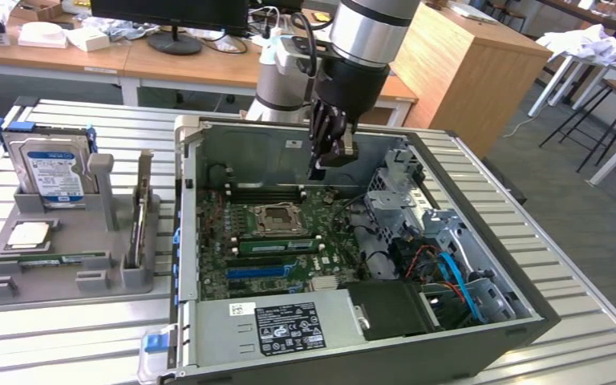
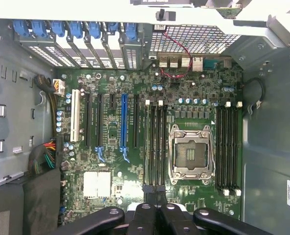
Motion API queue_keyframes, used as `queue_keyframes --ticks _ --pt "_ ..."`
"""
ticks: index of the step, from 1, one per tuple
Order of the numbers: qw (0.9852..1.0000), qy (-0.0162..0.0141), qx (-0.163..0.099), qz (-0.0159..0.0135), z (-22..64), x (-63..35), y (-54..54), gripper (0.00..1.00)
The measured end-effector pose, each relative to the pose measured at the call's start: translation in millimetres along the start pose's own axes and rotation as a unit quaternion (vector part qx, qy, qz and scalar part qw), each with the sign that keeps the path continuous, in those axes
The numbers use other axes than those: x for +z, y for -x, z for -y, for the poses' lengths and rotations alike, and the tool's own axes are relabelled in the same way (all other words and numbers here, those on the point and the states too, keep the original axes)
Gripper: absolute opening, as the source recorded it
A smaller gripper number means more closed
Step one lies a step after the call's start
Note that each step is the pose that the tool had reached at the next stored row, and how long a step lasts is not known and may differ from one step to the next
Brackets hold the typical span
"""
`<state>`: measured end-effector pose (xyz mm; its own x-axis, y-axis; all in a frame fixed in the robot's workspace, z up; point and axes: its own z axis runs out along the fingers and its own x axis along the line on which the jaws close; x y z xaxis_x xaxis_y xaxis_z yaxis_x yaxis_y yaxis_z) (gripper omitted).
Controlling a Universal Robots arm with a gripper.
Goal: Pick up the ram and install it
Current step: 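Press down the ram until it locks into place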
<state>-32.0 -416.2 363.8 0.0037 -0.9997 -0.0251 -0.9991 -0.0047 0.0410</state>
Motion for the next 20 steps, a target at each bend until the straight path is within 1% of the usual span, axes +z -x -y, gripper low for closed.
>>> queue_keyframes --ticks 5,8,20 --pt "1.0 0.0 0.0 0.0 0.0 0.0 0.0 0.1" --pt "1.0 0.0001 0.0 -0.0001 2.2 -0.1 -0.1 0.1" --pt "1.0 0.0001 0.0 0.0 23.1 -0.9 -0.1 0.1"
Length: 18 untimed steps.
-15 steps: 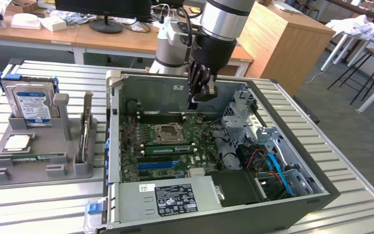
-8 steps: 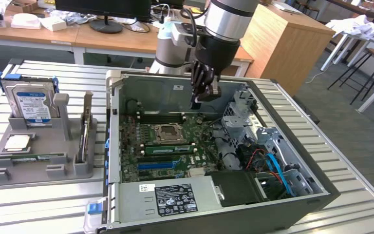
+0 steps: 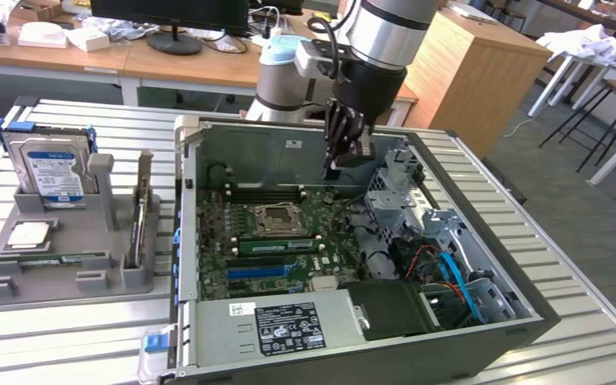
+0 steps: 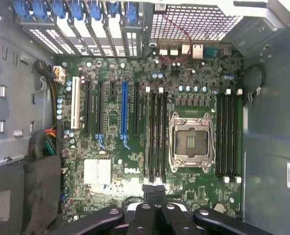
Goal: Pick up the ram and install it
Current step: 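Press down the ram until it locks into place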
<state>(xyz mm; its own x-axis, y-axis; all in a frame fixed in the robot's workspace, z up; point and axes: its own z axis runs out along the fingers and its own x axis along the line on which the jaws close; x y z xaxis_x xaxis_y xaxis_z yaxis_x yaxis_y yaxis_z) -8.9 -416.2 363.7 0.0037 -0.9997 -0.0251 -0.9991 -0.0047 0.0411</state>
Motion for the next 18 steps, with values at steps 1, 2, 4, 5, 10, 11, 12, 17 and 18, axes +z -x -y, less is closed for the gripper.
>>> queue_keyframes --ticks 1,2,4,5,10,11,12,17,18 --pt "1.0 0.0 0.0 0.0 1.7 -0.1 0.0 0.1" --pt "1.0 0.0 0.0 0.0 3.2 -0.1 0.0 0.1" --pt "1.0 0.0 0.0 0.0 5.3 -0.2 0.0 0.1" --pt "1.0 0.0 0.0 0.0 6.0 -0.2 0.0 0.1" --pt "1.0 0.0 0.0 0.0 8.6 -0.3 0.0 0.1" --pt "1.0 0.0 0.0 0.0 8.6 -0.3 0.0 0.1" --pt "1.0 0.0 0.0 0.0 8.6 -0.3 0.0 0.1" --pt "1.0 0.0 0.0 0.0 8.7 1.2 0.0 0.1" --pt "1.0 0.0 0.0 0.0 8.7 1.9 -0.1 0.1"
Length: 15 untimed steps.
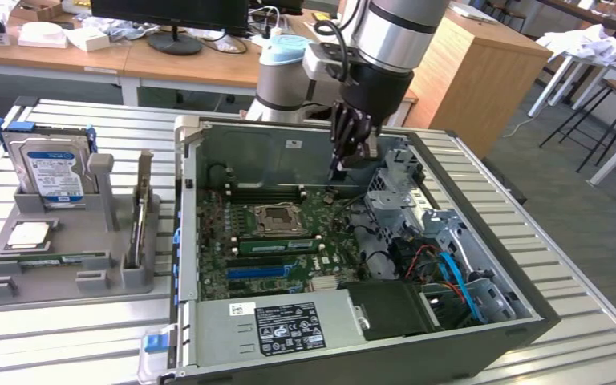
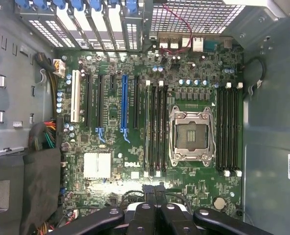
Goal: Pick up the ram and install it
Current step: 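Press down the ram until it locks into place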
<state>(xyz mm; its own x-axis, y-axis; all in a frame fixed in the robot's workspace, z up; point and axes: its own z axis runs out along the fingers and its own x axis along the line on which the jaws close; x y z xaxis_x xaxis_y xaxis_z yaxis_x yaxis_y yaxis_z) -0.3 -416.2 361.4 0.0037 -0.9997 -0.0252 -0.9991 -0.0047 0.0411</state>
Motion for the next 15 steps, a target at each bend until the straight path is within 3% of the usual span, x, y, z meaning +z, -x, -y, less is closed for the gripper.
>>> queue_keyframes --ticks 15 --pt "1.0 0.0 0.0 0.0 0.5 12.7 -0.3 0.1"
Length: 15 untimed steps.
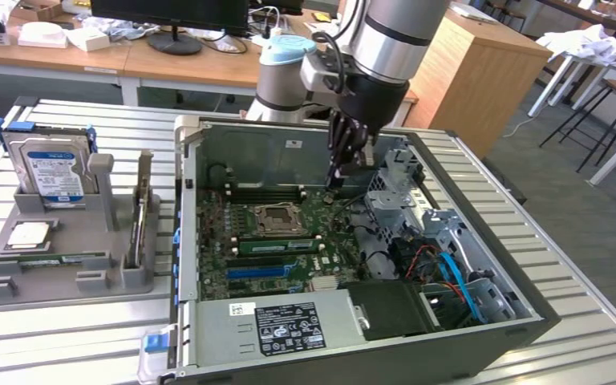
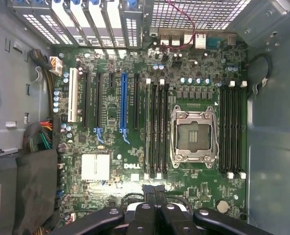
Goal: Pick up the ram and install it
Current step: 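Press down the ram until it locks into place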
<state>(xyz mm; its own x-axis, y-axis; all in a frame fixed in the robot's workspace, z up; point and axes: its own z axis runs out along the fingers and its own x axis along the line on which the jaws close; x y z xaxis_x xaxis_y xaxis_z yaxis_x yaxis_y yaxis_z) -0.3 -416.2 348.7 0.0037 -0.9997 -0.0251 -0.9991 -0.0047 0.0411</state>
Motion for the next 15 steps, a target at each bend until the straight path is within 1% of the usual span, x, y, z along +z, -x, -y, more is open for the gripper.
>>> queue_keyframes --ticks 15 --pt "1.0 0.0 0.0 0.0 0.6 13.9 -0.4 0.1"
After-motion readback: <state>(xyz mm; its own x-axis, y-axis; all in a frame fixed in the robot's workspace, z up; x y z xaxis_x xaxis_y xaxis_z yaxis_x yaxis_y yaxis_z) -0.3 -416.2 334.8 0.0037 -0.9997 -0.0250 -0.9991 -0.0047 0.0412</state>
